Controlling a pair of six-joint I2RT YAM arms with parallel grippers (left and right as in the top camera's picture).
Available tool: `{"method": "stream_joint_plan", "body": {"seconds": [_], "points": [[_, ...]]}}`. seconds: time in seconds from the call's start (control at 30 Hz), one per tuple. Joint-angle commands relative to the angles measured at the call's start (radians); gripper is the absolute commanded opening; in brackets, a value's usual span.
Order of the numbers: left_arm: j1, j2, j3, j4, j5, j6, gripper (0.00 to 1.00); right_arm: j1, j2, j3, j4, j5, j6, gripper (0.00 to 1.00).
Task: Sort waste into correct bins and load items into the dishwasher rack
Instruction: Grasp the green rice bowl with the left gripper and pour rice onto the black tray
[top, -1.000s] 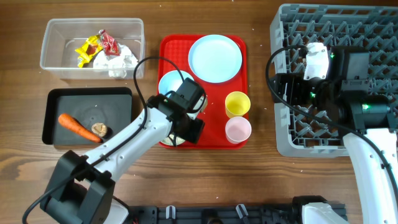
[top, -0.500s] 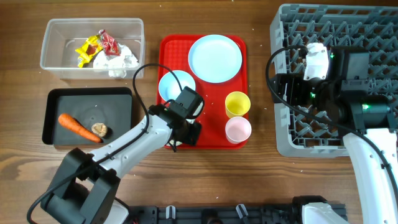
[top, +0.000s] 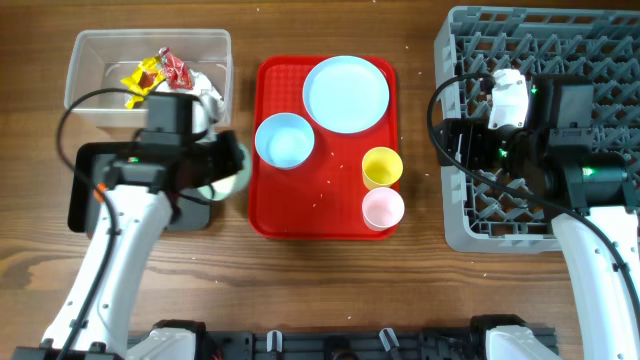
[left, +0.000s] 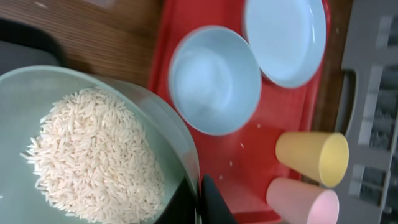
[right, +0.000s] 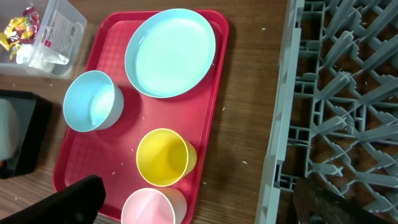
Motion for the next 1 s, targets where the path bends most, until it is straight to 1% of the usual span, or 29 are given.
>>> {"method": "stream_joint_plan", "body": {"seconds": [0.0,0.03,0.07,0.1,0.13,0.2,0.37,0.47,0.5,0.6,0.73,0.97], "points": [[0.188,-0.002,0.015,-0.002,0.146,0.067,0.04,0.003,0.001,0.019,0.005,0.006,-0.012,1.0],[0.275,0.014,0.014,-0.002,0.203,0.094,0.04,0.003,0.001,0.019,0.006,0.006,-0.011,1.0],[0.313,0.025,0.014,-0.002,0.241,0.116,0.04,0.003,0.001,0.018,0.006,0.006,-0.012,1.0],[0.386,0.058,0.014,-0.002,0.327,0.161,0.04,0.003,0.001,0.018,0.005,0.006,-0.012,1.0],[0.43,0.085,0.014,-0.002,0.385,0.186,0.04,0.003,0.001,0.019,0.005,0.006,-0.012,1.0],[0.538,0.176,0.014,0.008,0.559,0.262,0.04,0.003,0.001,0.018,0.006,0.006,-0.012,1.0],[0.639,0.322,0.014,0.037,0.781,0.365,0.04,0.003,0.001,0.018,0.005,0.006,-0.01,1.0],[0.676,0.347,0.014,0.052,0.9,0.367,0.04,0.003,0.002,0.018,0.006,0.006,-0.01,1.0],[0.692,0.347,0.014,0.066,0.98,0.367,0.04,0.003,0.002,0.018,0.005,0.006,-0.01,1.0],[0.732,0.347,0.014,0.085,1.144,0.366,0.04,0.003,0.002,0.018,0.002,0.006,-0.002,1.0],[0.759,0.347,0.014,0.084,1.242,0.362,0.04,0.003,0.002,0.018,0.0,0.006,-0.002,1.0],[0.761,0.347,0.014,0.063,1.242,0.363,0.04,0.003,0.002,0.018,0.0,0.006,-0.002,1.0]]}}
